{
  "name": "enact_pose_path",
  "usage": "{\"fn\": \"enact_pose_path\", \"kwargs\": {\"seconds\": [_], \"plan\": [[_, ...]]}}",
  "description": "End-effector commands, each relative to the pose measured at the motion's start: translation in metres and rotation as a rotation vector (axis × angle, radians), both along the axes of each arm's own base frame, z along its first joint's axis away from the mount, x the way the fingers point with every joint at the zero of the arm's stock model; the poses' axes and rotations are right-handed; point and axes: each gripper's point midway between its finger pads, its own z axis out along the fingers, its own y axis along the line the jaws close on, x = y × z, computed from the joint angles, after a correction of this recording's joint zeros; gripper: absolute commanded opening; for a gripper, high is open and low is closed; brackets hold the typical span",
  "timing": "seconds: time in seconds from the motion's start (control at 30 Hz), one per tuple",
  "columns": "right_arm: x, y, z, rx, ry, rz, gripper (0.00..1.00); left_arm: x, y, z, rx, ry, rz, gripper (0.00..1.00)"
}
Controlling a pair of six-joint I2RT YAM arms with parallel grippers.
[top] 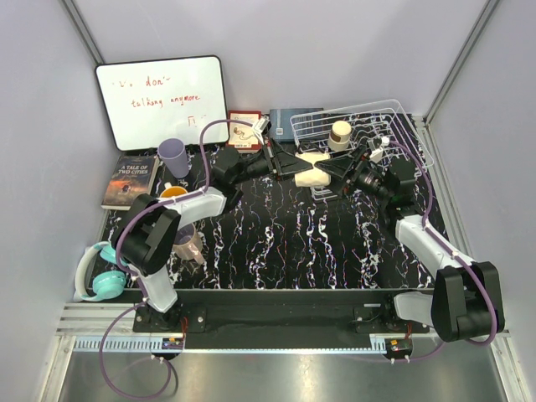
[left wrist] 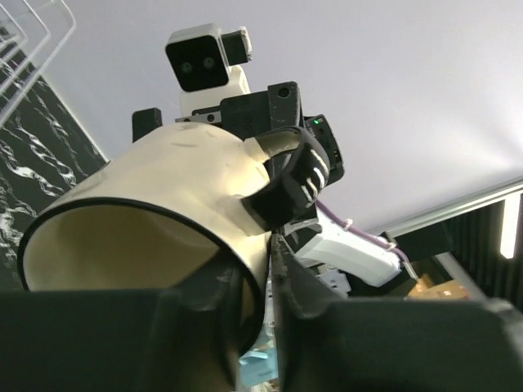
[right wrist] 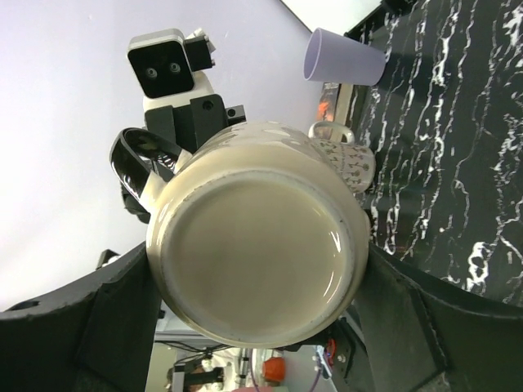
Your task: Unload the cups from the dish rack
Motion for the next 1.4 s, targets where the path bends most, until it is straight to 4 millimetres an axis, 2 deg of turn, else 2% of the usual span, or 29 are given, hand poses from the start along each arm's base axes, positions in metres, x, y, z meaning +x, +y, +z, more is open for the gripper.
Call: {"fn": "enact_pose_path", "kwargs": {"seconds": [0.0, 0.2, 0.27, 0.3, 0.33, 0.4, 0.43, 0.6, 0.8, 0.83, 0.87, 0.9, 0.93, 1.13, 1.2, 1.23, 1.27, 1.3, 1.33, 1.37], "plan": [[-0.011, 0.003, 0.029, 0.020, -0.133, 0.026, 0.00, -0.007, -0.001, 0.024, -0.064, -0.092, -0.036, 0.00], [-0.013, 0.002, 0.027, 0.006, -0.123, 0.023, 0.00, -0.008, -0.002, 0.016, -0.040, -0.050, -0.049, 0.00], [-0.013, 0.002, 0.026, -0.006, -0.117, 0.024, 0.22, -0.007, -0.002, 0.011, -0.006, -0.061, -0.042, 0.00], [-0.012, 0.002, 0.026, -0.007, -0.114, 0.024, 0.42, -0.007, -0.002, 0.010, 0.015, -0.052, -0.040, 0.00], [-0.013, 0.002, 0.026, -0.013, -0.114, 0.027, 0.73, -0.008, -0.002, 0.010, 0.024, -0.075, -0.039, 0.00], [-0.014, 0.002, 0.025, -0.024, -0.100, 0.027, 0.95, -0.013, 0.000, 0.015, 0.020, -0.096, -0.047, 0.00], [-0.012, 0.001, 0.022, -0.031, -0.087, 0.019, 1.00, -0.014, 0.001, 0.013, 0.022, -0.093, -0.049, 0.00], [-0.012, 0.000, 0.026, -0.030, -0.090, 0.005, 1.00, -0.020, 0.008, 0.024, -0.018, -0.105, -0.050, 0.00], [-0.012, -0.003, 0.038, -0.058, -0.130, -0.018, 1.00, -0.012, 0.030, 0.023, -0.042, -0.078, 0.000, 0.00], [-0.011, -0.005, 0.035, -0.076, -0.111, -0.031, 1.00, -0.008, 0.039, 0.026, -0.043, -0.087, 0.024, 0.00], [-0.012, -0.006, 0.042, -0.087, -0.132, -0.040, 1.00, -0.005, 0.044, 0.021, -0.033, -0.074, 0.037, 0.00], [-0.013, -0.008, 0.036, -0.118, -0.122, -0.044, 1.00, -0.004, 0.048, 0.020, -0.029, -0.075, 0.046, 0.00], [-0.013, -0.010, 0.042, -0.129, -0.140, -0.064, 1.00, 0.001, 0.057, 0.022, -0.028, -0.079, 0.071, 0.00], [-0.013, -0.019, 0.041, -0.210, -0.152, -0.114, 1.00, 0.029, 0.090, 0.012, 0.045, -0.064, 0.190, 0.00], [-0.010, -0.024, 0.033, -0.244, -0.132, -0.142, 1.00, 0.039, 0.094, 0.002, 0.143, -0.059, 0.238, 0.00], [-0.009, -0.026, 0.034, -0.258, -0.132, -0.152, 1.00, 0.050, 0.098, -0.004, 0.200, -0.049, 0.301, 0.00], [-0.006, -0.028, 0.030, -0.278, -0.122, -0.165, 1.00, 0.055, 0.105, -0.040, 0.384, 0.006, 0.338, 0.00], [-0.006, -0.032, 0.018, -0.325, -0.083, -0.178, 1.00, 0.063, 0.106, -0.030, 0.451, -0.019, 0.383, 0.00], [-0.004, -0.034, 0.016, -0.345, -0.074, -0.186, 1.00, 0.070, 0.123, -0.058, 0.616, 0.080, 0.473, 0.00], [-0.003, -0.036, 0.012, -0.379, -0.077, -0.190, 1.00, 0.077, 0.133, -0.071, 0.725, 0.060, 0.505, 0.00]]}}
